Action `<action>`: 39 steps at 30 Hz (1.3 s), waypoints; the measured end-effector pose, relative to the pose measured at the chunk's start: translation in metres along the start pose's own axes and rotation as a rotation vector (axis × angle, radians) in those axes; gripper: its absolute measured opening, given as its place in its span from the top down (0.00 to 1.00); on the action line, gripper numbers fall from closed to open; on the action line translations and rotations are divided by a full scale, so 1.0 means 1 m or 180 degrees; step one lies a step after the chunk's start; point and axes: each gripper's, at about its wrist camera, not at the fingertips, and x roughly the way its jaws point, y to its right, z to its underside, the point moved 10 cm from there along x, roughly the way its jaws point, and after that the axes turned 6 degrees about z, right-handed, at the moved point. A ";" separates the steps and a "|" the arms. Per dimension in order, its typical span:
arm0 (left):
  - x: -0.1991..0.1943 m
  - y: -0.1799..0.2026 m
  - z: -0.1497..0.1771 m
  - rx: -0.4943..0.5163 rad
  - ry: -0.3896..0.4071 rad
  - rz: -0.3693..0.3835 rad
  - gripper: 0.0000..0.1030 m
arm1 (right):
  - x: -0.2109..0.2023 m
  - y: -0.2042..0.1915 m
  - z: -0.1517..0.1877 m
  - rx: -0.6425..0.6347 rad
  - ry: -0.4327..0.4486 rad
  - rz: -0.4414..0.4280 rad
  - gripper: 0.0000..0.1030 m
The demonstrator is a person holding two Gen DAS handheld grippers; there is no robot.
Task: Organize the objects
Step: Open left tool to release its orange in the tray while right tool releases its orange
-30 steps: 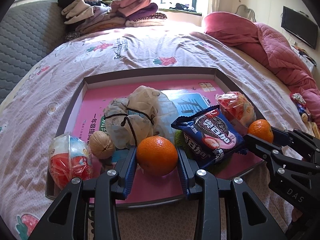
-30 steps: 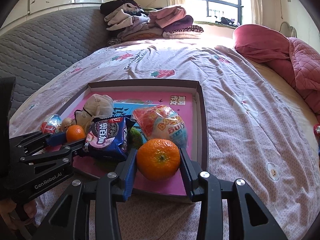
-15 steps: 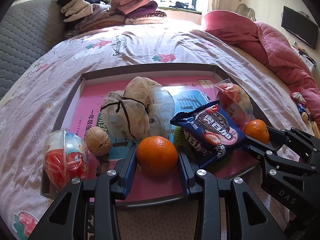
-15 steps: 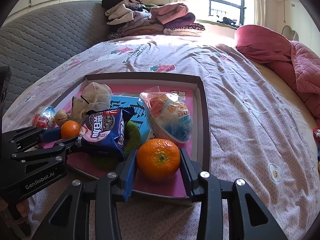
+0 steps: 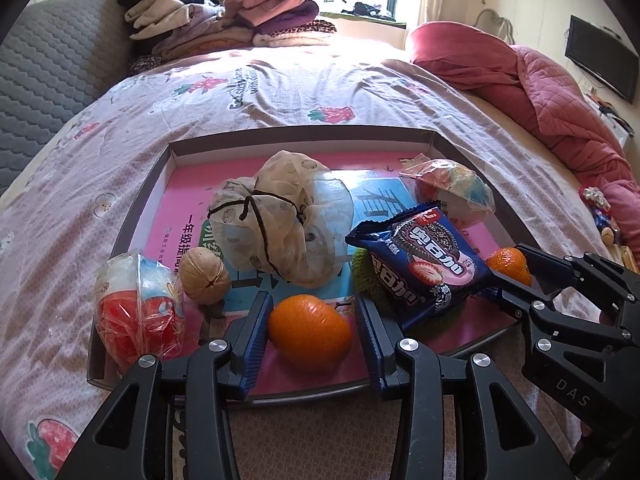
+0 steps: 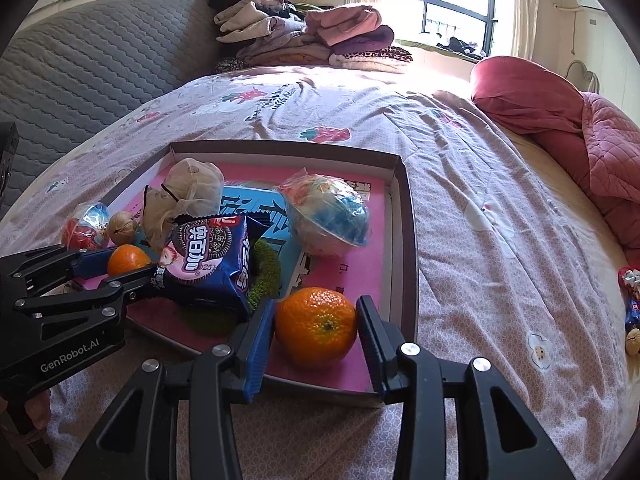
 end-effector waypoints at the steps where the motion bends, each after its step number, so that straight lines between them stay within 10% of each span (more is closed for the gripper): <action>1: 0.000 0.000 0.000 -0.0001 -0.0002 0.0000 0.54 | 0.000 0.001 0.000 0.0005 0.0003 0.0002 0.60; 39: -0.031 -0.003 -0.013 -0.0115 0.0181 -0.0022 0.28 | -0.014 0.008 -0.013 0.0076 0.0141 0.0054 0.50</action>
